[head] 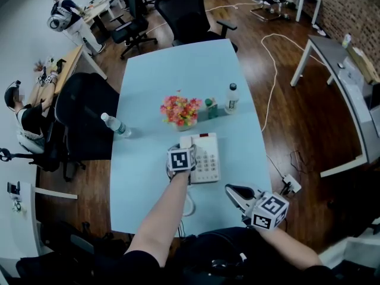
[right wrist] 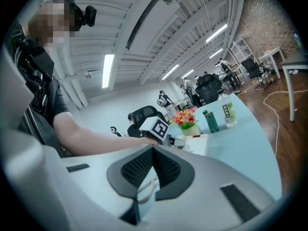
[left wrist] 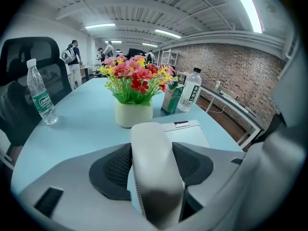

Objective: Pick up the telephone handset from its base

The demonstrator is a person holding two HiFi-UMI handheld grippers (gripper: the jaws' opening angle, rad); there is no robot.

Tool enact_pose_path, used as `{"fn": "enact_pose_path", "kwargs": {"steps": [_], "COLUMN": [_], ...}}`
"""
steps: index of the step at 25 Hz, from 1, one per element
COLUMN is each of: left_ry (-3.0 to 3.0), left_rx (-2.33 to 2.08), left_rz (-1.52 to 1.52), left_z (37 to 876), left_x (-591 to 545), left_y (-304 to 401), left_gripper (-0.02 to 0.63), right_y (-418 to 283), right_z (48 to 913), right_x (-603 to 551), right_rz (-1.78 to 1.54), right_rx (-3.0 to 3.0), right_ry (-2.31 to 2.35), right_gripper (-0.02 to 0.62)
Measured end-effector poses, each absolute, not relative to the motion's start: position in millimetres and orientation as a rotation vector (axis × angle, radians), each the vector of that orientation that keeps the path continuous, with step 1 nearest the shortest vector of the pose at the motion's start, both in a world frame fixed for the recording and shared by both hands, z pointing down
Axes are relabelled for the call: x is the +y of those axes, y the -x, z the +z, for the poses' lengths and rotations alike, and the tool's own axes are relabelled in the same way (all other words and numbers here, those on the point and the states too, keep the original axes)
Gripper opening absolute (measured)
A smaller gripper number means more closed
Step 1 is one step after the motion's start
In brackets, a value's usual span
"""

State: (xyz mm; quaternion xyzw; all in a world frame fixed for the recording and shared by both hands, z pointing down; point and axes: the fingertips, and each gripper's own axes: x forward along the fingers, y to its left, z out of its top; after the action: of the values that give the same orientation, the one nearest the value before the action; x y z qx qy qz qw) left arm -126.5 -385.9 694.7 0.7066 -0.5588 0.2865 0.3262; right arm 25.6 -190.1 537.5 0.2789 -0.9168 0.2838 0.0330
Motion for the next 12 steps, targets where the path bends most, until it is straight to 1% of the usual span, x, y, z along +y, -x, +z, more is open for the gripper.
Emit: {"fn": "enact_pose_path", "kwargs": {"steps": [12], "left_ry": [-1.931], "left_rx": [-1.443], "left_rz": [0.459], "left_z": [626], "left_x": [-370], "left_y": [134], "left_gripper": [0.245], "right_y": [-11], "right_z": [519], "right_x": [-182], "right_rz": [0.817], "right_rx": [-2.858], "right_ry": [-0.841], "right_gripper": [0.018]}}
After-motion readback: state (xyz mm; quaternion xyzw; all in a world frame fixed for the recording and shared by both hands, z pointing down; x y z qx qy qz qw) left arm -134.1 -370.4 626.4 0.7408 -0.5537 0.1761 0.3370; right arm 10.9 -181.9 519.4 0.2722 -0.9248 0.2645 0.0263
